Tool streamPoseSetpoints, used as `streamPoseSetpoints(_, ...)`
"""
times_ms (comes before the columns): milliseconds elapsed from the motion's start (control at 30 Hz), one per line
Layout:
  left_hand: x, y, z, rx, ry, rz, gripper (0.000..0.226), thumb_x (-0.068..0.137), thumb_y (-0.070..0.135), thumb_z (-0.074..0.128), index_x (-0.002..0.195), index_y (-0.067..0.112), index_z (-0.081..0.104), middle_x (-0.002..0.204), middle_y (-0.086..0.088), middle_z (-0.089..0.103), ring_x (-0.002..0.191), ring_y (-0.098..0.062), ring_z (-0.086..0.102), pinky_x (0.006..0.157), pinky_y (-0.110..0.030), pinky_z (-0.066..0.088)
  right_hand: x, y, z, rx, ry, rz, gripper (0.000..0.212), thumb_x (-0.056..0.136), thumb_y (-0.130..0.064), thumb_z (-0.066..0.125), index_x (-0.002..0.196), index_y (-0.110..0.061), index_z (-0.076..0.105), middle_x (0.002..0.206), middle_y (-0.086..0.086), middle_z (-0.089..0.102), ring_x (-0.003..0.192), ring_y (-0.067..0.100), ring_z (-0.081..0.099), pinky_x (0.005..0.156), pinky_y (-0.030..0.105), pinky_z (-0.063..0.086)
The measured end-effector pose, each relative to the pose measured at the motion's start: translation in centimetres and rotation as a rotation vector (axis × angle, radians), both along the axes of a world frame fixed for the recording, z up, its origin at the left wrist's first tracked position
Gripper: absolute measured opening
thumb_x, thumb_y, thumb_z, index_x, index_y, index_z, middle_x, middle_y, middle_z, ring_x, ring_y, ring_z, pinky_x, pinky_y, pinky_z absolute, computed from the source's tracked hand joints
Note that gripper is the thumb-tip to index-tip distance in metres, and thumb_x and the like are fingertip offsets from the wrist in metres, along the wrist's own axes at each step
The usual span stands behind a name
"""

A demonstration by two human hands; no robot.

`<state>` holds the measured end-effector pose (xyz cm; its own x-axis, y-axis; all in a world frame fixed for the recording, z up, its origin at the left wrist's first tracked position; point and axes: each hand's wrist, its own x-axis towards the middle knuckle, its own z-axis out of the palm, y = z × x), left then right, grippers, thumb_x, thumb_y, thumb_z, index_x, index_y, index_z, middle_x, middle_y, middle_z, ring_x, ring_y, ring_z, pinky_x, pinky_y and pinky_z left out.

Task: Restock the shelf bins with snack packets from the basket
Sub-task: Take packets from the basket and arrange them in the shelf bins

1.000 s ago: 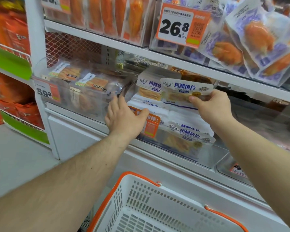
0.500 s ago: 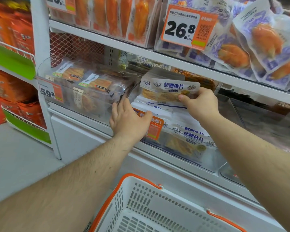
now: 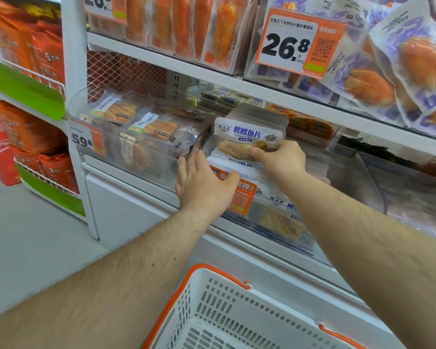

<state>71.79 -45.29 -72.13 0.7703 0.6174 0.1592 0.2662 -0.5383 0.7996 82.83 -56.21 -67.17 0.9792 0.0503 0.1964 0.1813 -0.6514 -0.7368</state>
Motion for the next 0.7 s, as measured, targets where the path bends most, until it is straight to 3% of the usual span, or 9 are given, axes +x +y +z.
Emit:
streamPoseSetpoints(333,-0.2,0.0,0.1,-0.014,0.006,-0.012,0.091,0.090,0.056,0.055,0.156,0.013,0.010,0.165,0.000,0.010,0.151,-0.019,-0.005,0.122,-0.044,0.006,0.8,0.2,0.3,-0.075,0.135,-0.120,0.057,0.057,-0.064,0.084,0.092,-0.022,0.065,0.095,0.003,0.070,0.090,0.031,0.066,0.087,0.050,0.054)
streamPoseSetpoints(600,-0.2,0.1,0.4,-0.010,0.029,-0.023,0.088,0.090,0.056,0.053,0.156,0.014,0.012,0.165,0.000,0.011,0.151,-0.020,-0.004,0.120,-0.047,0.006,0.4,-0.1,0.5,-0.131,0.121,-0.122,0.052,0.063,-0.059,0.085,0.091,-0.021,0.063,0.092,0.002,0.069,0.089,0.028,0.066,0.088,0.049,0.054)
streamPoseSetpoints(700,-0.8,0.3,0.7,0.135,-0.064,0.034,0.079,0.091,0.053,0.053,0.152,0.014,0.023,0.162,-0.004,0.014,0.149,-0.023,0.006,0.118,-0.045,0.009,-0.4,-1.1,1.0,-0.203,0.131,-0.096,0.049,0.067,-0.057,0.084,0.082,-0.022,0.054,0.089,0.002,0.067,0.088,0.026,0.065,0.086,0.048,0.055)
